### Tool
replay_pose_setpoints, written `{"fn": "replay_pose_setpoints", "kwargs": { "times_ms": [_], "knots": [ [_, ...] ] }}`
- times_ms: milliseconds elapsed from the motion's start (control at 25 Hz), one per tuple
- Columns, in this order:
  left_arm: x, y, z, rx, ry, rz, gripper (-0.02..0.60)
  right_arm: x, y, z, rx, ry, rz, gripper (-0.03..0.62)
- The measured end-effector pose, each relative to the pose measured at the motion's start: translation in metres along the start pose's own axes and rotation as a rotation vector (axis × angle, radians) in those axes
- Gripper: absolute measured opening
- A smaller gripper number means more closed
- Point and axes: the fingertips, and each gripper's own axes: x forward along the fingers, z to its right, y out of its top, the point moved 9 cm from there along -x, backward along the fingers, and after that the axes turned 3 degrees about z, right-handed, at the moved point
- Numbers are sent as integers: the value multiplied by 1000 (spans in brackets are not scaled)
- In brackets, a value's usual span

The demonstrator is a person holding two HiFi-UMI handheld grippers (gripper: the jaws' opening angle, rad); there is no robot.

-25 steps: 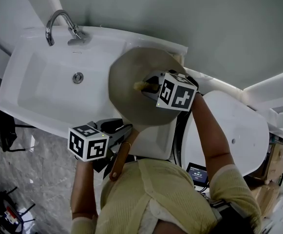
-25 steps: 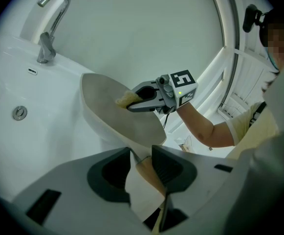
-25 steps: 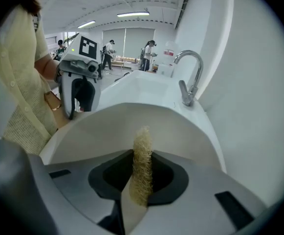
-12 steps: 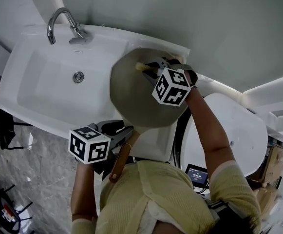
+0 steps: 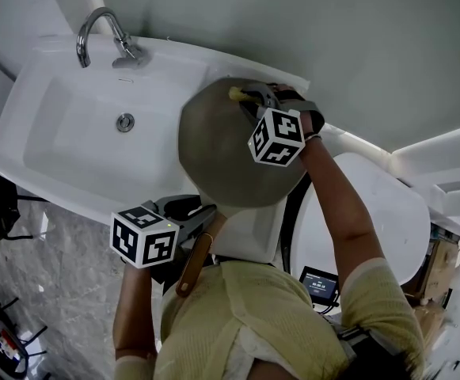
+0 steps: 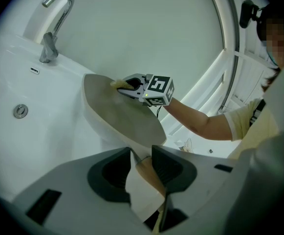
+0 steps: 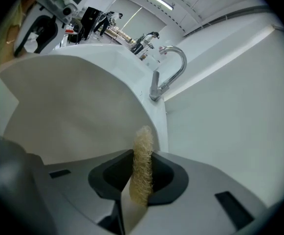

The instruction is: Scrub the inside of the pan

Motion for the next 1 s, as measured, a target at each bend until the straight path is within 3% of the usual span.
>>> {"fn": "replay_pose_setpoints", "kwargs": {
  "times_ms": [280,1000],
  "knots": [
    [0,0,1,0,5,5,178,7,-15,1,-14,-22,-99,84],
    [-1,-1,1,1,7,15,178,4,-34,-16,30,83,-243,84]
  ]
}}
